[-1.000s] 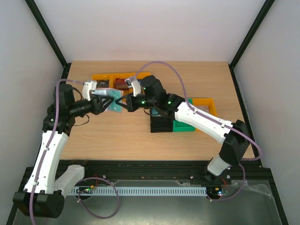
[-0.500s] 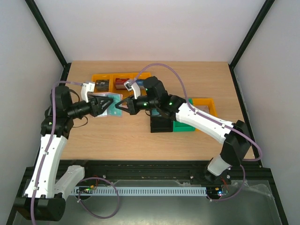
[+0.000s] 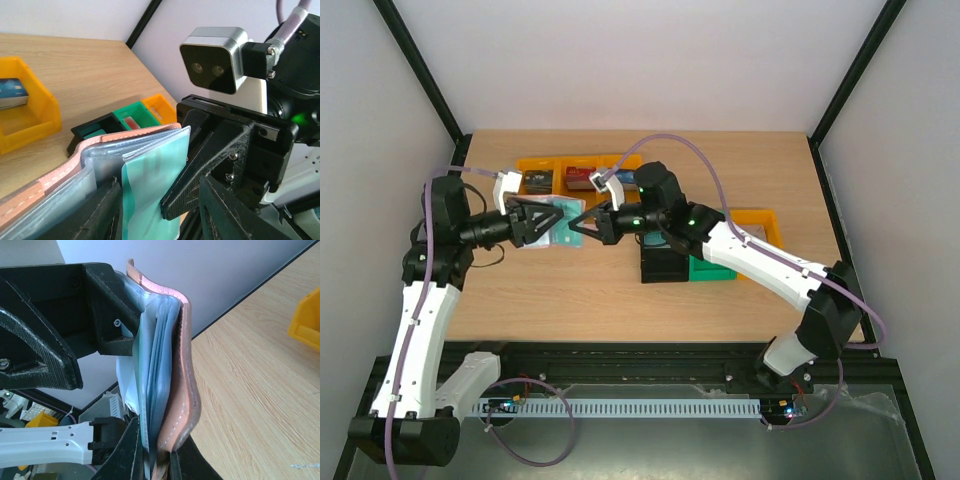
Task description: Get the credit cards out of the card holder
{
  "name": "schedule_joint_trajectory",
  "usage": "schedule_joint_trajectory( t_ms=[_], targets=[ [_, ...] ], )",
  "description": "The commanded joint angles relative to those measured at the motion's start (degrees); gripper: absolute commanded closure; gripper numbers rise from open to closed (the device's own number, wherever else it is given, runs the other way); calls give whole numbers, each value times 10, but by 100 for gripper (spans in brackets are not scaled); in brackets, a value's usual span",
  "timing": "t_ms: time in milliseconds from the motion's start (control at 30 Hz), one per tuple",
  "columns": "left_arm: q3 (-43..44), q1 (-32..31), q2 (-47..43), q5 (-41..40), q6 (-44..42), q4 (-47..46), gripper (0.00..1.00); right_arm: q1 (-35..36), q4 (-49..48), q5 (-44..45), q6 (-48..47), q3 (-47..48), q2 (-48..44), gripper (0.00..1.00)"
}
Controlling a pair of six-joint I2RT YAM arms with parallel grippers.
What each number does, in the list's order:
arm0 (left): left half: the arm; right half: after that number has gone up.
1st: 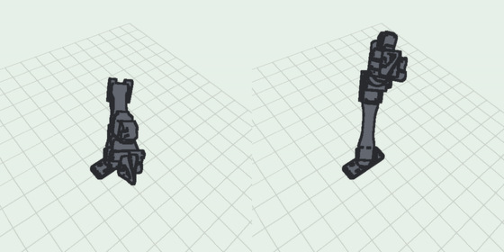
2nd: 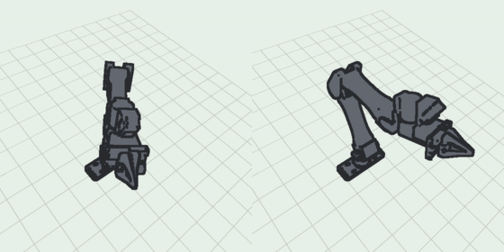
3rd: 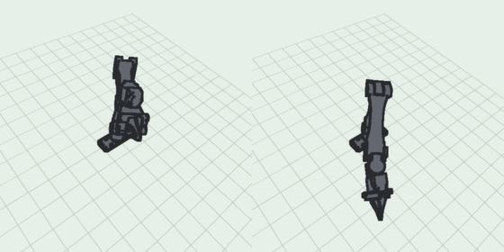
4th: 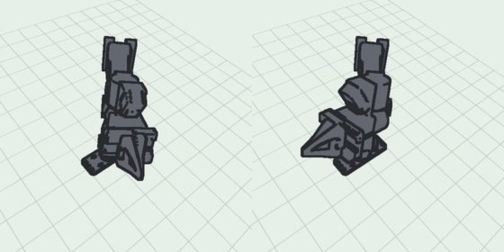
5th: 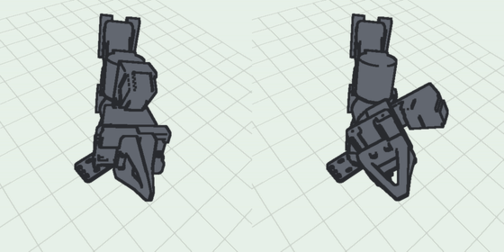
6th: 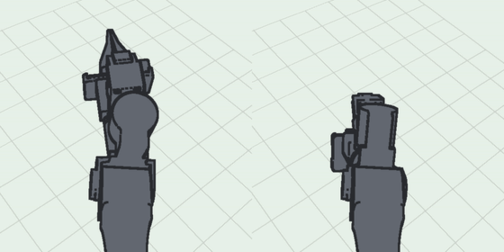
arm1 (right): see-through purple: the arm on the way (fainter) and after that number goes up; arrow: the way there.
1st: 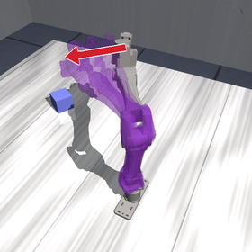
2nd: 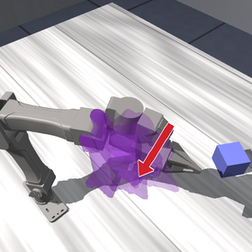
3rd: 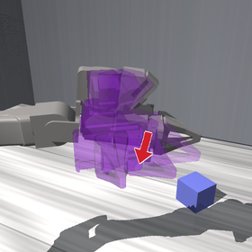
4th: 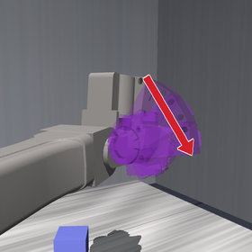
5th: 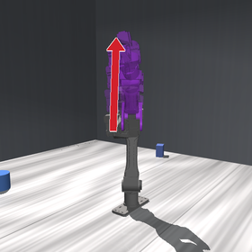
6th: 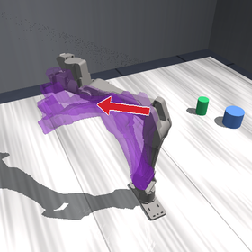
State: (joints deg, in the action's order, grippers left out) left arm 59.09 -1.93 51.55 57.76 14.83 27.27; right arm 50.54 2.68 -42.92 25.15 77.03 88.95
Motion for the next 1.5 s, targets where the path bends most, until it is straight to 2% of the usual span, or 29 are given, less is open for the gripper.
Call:
schedule_joint_trajectory(
  t_ms=[0,800,933,1000,1100,1167,1367,1467],
  targets=[
    [5,-26,-13,161,14,26,57,17,-111,-24,1,5,-18,98],
    [-55,-13,-43,136,40,-6,56,17,-95,-3,-25,-10,-40,98],
    [-52,-6,-43,113,46,-8,57,17,-127,-33,-27,-31,-57,98],
    [-63,-2,-41,113,69,-26,57,17,-162,-78,-20,-46,-59,98],
    [-109,3,-46,146,172,-110,56,17,-215,-111,8,-50,-47,98],
    [-120,4,-49,141,178,-125,59,17,-218,-97,12,-38,-36,98],
    [-100,0,-51,146,132,-91,67,17,-249,-62,76,18,30,98],
    [-90,0,-51,157,113,-75,79,17,-274,-85,107,43,58,98]
  ],
)
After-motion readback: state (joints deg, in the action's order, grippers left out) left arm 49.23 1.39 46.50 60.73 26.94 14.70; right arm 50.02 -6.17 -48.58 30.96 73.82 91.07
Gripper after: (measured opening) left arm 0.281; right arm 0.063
